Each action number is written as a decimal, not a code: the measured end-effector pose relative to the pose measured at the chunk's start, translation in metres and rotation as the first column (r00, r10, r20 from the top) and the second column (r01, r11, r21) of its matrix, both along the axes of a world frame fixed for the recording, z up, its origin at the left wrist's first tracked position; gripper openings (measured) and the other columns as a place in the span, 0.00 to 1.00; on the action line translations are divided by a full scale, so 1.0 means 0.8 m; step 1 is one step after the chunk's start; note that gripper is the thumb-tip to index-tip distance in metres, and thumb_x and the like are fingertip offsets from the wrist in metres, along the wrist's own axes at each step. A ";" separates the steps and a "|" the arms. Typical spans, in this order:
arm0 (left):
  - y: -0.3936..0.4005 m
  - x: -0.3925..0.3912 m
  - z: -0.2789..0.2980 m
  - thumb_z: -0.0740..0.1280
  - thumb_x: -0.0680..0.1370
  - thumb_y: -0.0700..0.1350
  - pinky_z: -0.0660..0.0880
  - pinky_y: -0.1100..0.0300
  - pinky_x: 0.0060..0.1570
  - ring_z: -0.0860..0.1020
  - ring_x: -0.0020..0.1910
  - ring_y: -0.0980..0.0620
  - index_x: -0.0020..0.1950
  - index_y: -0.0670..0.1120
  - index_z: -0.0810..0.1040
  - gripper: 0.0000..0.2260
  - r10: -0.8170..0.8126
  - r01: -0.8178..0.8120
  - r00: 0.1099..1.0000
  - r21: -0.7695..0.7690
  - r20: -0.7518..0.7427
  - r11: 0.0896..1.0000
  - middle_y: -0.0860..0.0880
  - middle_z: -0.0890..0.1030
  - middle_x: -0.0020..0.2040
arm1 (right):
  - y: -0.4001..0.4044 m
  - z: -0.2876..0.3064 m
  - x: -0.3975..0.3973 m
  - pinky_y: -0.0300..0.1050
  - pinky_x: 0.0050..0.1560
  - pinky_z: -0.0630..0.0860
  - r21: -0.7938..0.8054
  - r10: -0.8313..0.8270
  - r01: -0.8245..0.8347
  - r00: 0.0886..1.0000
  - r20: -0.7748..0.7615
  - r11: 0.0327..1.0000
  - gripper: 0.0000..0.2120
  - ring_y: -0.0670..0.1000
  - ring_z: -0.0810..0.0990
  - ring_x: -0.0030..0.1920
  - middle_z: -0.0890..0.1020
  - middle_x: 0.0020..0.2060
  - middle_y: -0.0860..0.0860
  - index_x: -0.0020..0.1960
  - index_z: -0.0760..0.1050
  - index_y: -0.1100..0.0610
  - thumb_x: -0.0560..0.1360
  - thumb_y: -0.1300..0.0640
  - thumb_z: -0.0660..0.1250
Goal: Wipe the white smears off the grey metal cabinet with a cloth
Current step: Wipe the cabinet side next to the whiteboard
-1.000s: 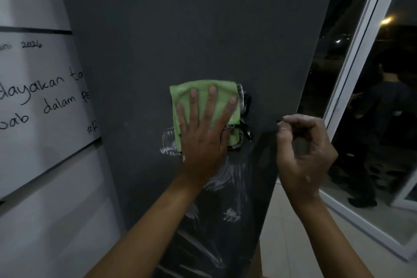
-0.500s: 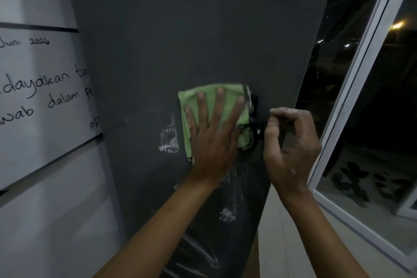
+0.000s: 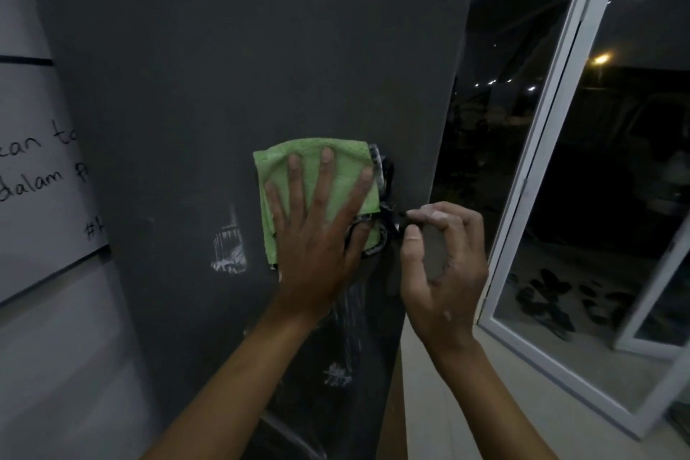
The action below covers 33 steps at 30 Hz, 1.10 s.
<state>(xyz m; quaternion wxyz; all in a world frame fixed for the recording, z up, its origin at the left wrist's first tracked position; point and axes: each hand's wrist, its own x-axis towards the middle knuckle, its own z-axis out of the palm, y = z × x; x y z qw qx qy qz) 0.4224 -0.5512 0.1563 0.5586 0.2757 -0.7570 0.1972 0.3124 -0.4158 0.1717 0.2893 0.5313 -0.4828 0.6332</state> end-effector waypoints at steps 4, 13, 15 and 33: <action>0.004 0.005 -0.037 0.56 0.87 0.59 0.44 0.26 0.78 0.47 0.84 0.32 0.85 0.58 0.56 0.26 0.022 -0.023 0.999 0.032 0.032 0.999 0.43 0.51 0.86 | -0.004 -0.004 0.008 0.35 0.60 0.72 0.003 0.019 -0.019 1.000 0.009 1.000 0.08 0.46 0.77 0.58 0.76 0.54 0.51 0.54 0.81 0.63 0.80 0.60 0.66; -0.017 0.039 -0.045 0.56 0.88 0.56 0.46 0.26 0.77 0.50 0.83 0.32 0.85 0.57 0.57 0.25 -0.011 0.019 0.989 -0.052 0.150 0.998 0.44 0.54 0.86 | -0.017 0.005 0.035 0.40 0.60 0.74 0.008 -0.015 0.015 0.999 -0.030 1.000 0.08 0.52 0.78 0.58 0.76 0.55 0.52 0.54 0.81 0.63 0.80 0.60 0.66; -0.031 0.057 -0.049 0.56 0.88 0.55 0.46 0.26 0.77 0.51 0.83 0.32 0.85 0.57 0.58 0.25 -0.014 0.021 0.990 -0.049 0.141 0.999 0.44 0.55 0.86 | -0.020 0.007 0.042 0.39 0.60 0.73 0.003 -0.026 0.026 0.999 -0.022 1.000 0.07 0.51 0.78 0.58 0.75 0.55 0.51 0.54 0.81 0.63 0.80 0.61 0.66; -0.023 0.078 -0.053 0.56 0.83 0.43 0.47 0.26 0.77 0.49 0.81 0.26 0.82 0.43 0.64 0.25 -0.045 0.096 0.981 0.268 -0.190 0.959 0.36 0.57 0.83 | -0.023 -0.010 0.043 0.44 0.57 0.77 0.010 -0.051 0.051 0.998 0.023 0.999 0.07 0.51 0.79 0.56 0.78 0.53 0.54 0.52 0.82 0.63 0.80 0.61 0.66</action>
